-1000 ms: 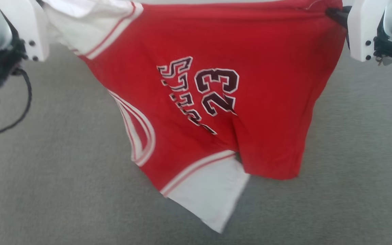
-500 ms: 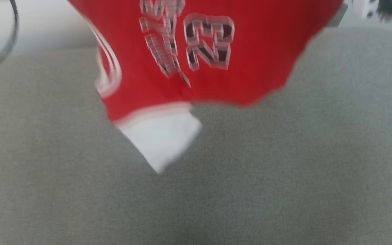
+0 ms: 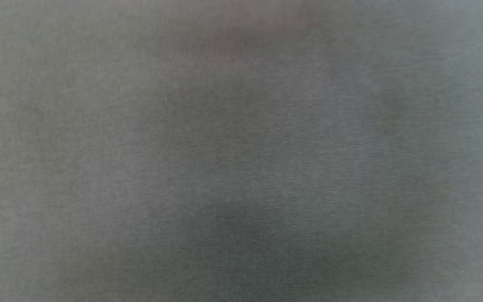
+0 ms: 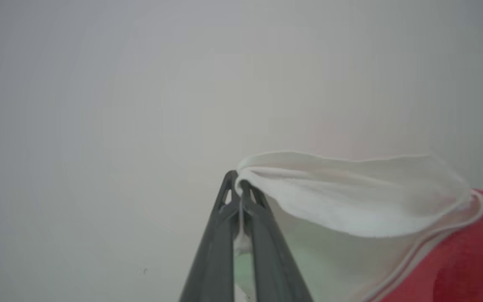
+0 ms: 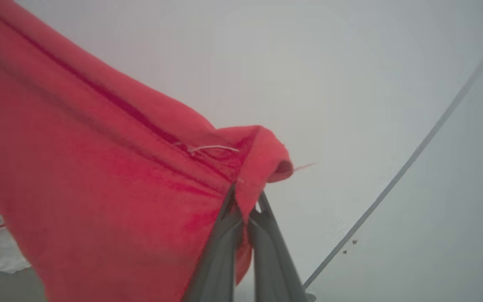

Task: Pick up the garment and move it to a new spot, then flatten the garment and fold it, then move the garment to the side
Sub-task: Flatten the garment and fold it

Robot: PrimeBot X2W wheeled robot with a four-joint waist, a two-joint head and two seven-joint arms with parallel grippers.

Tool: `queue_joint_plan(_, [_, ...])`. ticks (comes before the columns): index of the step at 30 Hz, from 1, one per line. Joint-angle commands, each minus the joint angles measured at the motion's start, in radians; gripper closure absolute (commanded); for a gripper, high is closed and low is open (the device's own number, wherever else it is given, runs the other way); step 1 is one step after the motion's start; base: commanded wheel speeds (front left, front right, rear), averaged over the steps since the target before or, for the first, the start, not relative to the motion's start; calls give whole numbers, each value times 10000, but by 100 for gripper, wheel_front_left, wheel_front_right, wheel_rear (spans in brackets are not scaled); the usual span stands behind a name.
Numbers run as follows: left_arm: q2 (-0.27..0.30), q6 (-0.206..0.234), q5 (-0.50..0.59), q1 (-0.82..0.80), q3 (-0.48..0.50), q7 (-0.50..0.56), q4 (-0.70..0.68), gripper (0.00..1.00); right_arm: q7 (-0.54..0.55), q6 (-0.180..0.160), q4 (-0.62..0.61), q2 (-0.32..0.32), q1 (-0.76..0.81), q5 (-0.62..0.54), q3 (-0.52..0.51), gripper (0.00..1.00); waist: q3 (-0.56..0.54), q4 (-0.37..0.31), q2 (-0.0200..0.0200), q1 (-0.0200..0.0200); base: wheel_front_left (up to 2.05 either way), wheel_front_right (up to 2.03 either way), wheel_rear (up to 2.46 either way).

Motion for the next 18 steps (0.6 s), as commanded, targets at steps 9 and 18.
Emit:
queue_joint_plan(9, [-425, -1356, -264, 1700, -780, 168, 1967, 100, 1379, -10, 309, 192, 2064, 666, 1259, 100, 130, 931, 0, -1, 0, 0, 0])
queue_joint_plan(18, [-678, -1532, -1415, 4465, -1722, 2174, 2076, 100, 2557, -10, -1180, -697, 4122, 2286, 2336, 100, -438, 1297, 0, -1, 0, 0, 0])
